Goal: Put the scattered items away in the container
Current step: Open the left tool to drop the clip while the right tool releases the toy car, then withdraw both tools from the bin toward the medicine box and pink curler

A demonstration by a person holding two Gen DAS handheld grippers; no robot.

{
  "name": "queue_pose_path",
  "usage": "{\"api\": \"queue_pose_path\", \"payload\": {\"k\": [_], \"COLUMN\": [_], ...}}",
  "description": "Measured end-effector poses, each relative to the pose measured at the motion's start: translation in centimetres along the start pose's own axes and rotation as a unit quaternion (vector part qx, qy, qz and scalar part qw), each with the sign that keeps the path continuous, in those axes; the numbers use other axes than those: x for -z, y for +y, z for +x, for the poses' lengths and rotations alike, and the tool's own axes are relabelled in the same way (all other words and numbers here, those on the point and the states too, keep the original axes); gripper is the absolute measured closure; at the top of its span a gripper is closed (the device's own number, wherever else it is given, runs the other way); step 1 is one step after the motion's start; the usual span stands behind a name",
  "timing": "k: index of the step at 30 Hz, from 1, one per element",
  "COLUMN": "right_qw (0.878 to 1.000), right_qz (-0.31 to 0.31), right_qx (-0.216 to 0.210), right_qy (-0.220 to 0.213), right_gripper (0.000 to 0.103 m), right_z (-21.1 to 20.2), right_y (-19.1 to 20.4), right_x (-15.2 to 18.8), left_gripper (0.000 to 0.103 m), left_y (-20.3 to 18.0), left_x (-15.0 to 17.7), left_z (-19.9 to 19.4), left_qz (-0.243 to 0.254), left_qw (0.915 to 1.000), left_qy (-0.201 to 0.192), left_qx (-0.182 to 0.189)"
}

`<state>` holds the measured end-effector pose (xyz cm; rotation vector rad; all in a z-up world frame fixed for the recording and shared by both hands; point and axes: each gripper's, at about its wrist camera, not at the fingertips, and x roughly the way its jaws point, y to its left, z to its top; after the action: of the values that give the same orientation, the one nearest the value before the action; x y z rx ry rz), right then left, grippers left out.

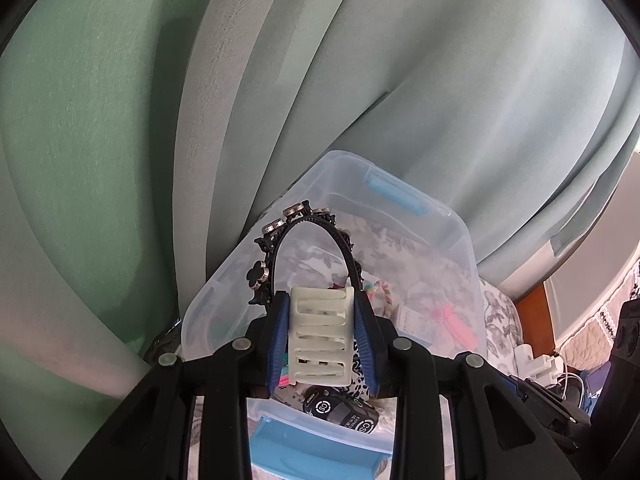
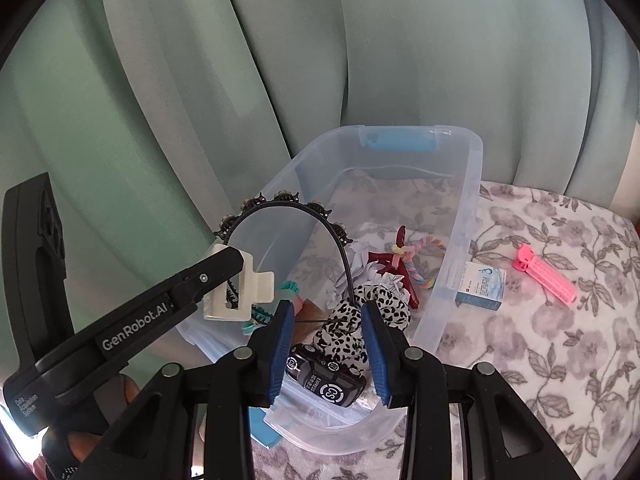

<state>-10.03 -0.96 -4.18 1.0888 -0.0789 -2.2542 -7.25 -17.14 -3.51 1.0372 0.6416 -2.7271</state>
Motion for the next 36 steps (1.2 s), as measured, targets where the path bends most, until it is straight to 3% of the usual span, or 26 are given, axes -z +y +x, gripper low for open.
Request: {"api": "queue_pose_path", "payload": {"k": [9,22,27,36], "right_qw": [1.0,0.999,0.998,0.994], "right_qz": [0.005,0.016,0.024,0.046], "right_qx": [0.003,0.009,0.011,0.009], "right_qy": [-0.007,-0.038,-0.058,-0.096], "right_gripper": [0.059,0.039,0.037,0.025], "right_z": [-1.1,-4.8,-6.8,-10.6], "right_y": [-0.1,-0.6,-1.2,-3.4], "right_x": [0.3,1.0,1.4,2.4], "left_gripper": [0.058,0.037,0.035,0.034], "left_y": [-1.0,-3.5,-4.8,-8.5], "left_x": [-0.1,-0.1,0.0,0.6], "left_z": [-0.5,-3.0,-3.9,-5.4], "left_qz": [0.011,0.034,0.044,0.079], "left_qw": [0.9999,0.9992,0.9987,0.9964], "left_qy": [-0.005,-0.019,-0.024,-0.03], "left_qx": [0.003,0.002,-0.005,-0.006]}}
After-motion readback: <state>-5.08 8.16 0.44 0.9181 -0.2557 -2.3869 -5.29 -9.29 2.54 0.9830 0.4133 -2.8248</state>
